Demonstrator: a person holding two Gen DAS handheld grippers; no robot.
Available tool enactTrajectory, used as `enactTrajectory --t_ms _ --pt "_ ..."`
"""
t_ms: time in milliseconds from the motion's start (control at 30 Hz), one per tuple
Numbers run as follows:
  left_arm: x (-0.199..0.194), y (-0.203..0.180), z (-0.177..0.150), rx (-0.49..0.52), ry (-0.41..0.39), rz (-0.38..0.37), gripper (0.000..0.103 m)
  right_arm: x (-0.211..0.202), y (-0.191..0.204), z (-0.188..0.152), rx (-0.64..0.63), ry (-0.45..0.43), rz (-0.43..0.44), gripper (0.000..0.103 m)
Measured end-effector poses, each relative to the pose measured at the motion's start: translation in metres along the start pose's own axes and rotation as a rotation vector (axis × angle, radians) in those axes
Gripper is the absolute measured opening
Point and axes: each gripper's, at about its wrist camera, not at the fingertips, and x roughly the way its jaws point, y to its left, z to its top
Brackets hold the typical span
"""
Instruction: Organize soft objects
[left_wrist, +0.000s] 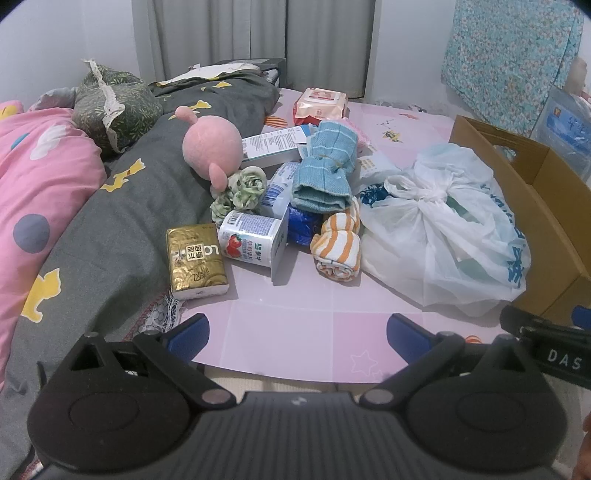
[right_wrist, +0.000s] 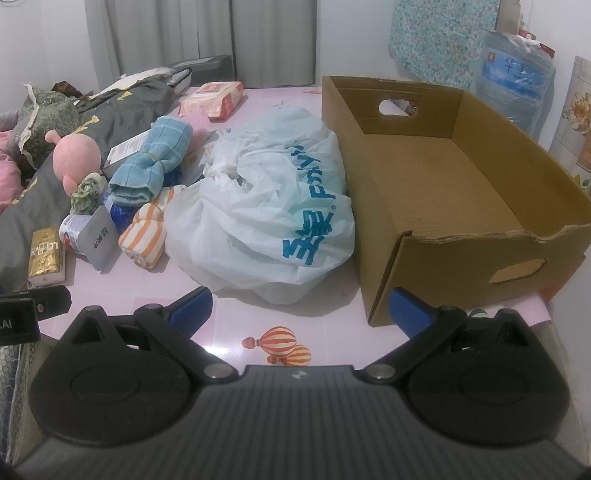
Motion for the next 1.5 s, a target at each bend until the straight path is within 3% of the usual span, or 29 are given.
enactTrajectory --t_ms 1500 --pt "-0.0065 0.0072 0.0040 0.009 -0.028 0.016 0.103 -0.0073 0.0037 0.0015 -0.015 -0.027 -0.008 0.102"
